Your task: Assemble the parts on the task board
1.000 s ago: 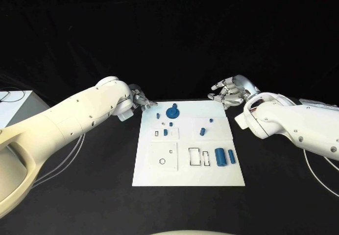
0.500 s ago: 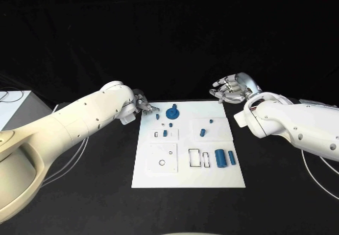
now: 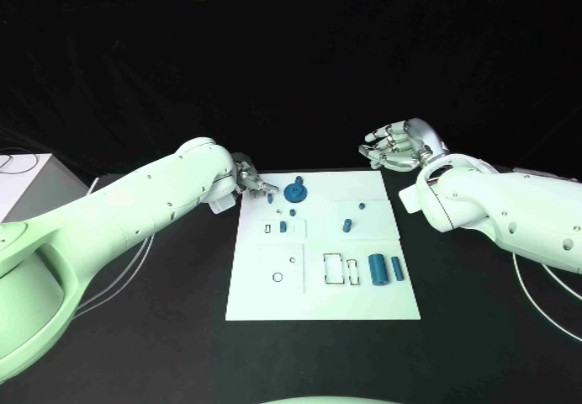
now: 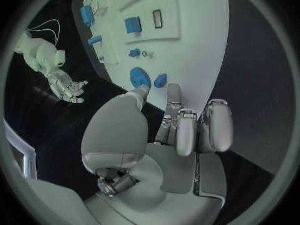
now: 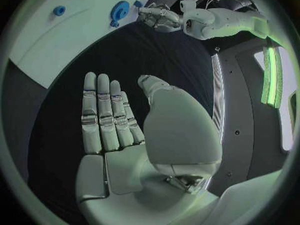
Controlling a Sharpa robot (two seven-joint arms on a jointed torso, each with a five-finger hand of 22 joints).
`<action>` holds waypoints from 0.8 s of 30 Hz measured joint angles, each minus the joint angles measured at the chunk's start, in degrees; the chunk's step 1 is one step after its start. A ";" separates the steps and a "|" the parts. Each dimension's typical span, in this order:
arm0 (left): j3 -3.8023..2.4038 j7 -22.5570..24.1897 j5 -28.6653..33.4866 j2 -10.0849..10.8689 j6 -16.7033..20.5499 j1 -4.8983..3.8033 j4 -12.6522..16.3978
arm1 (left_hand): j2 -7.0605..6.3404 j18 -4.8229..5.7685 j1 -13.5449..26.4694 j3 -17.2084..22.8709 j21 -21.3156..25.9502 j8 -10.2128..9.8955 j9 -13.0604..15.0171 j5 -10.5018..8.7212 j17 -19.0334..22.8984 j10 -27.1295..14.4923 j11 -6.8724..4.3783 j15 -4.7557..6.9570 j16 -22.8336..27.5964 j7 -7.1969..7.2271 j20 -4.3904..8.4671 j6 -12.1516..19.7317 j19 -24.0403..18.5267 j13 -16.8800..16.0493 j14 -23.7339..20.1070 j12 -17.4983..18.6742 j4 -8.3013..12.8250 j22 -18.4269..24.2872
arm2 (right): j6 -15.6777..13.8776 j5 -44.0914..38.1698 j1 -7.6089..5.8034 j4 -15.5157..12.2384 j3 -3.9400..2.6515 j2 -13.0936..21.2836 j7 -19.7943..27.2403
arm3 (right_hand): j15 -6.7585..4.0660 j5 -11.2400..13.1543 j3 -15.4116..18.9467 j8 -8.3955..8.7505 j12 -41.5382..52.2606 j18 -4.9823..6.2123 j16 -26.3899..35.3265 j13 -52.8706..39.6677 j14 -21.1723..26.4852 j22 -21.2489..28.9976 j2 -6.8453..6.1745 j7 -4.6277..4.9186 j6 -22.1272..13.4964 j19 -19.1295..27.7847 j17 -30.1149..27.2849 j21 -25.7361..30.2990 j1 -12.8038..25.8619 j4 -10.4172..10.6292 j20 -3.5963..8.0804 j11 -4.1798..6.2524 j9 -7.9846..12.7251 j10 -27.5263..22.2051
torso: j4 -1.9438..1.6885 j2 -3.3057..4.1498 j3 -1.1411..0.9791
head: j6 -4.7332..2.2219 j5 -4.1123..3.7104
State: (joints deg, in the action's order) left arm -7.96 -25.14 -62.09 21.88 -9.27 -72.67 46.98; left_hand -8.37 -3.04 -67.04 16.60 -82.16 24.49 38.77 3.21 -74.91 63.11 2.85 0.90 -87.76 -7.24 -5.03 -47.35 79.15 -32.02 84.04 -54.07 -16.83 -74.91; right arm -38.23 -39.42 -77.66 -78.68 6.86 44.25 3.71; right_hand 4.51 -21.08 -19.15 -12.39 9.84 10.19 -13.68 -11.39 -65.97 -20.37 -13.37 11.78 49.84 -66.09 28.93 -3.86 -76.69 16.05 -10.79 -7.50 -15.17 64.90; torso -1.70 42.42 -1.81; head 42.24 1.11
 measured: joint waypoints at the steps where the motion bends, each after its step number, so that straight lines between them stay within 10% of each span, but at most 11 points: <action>1: 0.01 0.00 0.03 0.00 -0.12 0.00 0.05 | 0.10 0.00 -0.10 0.00 0.00 0.00 -0.06 0.00 0.00 0.18 -0.18 0.00 0.00 0.19 0.00 -0.19 0.00 0.02 0.00 0.00 0.00 0.00 | 0.00 0.10 0.00 0.03 0.00 -0.04 0.07 | 0.08 0.00 0.00 0.00 0.00 0.00 0.03 0.13 0.08 0.18 0.00 0.06 -0.06 0.00 -0.10 0.00 0.00 0.00 0.00 0.00 0.05 0.00 | -0.02 -0.01 0.00 | 0.02 -0.01; 24: 0.11 -0.48 0.33 0.11 -2.02 0.00 0.91 | 1.85 0.00 -2.63 3.86 -0.21 3.33 1.46 0.00 0.00 0.79 -0.83 0.64 -0.21 1.22 0.41 -2.24 0.40 0.64 -0.19 -0.29 0.30 -0.04 | 0.00 1.00 -0.01 0.35 0.00 -0.35 0.46 | 0.08 -0.19 0.00 0.00 -0.45 0.00 1.36 1.31 0.08 1.91 -0.22 0.50 -0.51 0.62 -0.97 0.00 -0.22 0.00 -0.19 -0.40 0.18 -0.01 | 0.03 -0.03 -0.04 | 0.31 0.10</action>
State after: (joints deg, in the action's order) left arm -7.86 -25.62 -61.76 21.99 -11.29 -72.67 47.89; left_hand -6.52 -3.04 -69.67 20.46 -82.38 27.82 40.23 3.22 -74.91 63.90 2.02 1.54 -87.97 -6.02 -4.61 -49.59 79.55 -31.37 83.85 -54.36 -16.53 -74.95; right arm -38.23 -38.41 -77.67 -78.34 6.86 43.90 4.16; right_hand 4.59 -21.27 -19.15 -12.39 9.39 10.19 -12.32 -10.08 -65.89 -18.46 -13.59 12.28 49.33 -65.46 27.95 -3.86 -76.91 16.06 -10.98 -7.90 -14.98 64.89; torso -1.67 42.39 -1.85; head 42.54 1.21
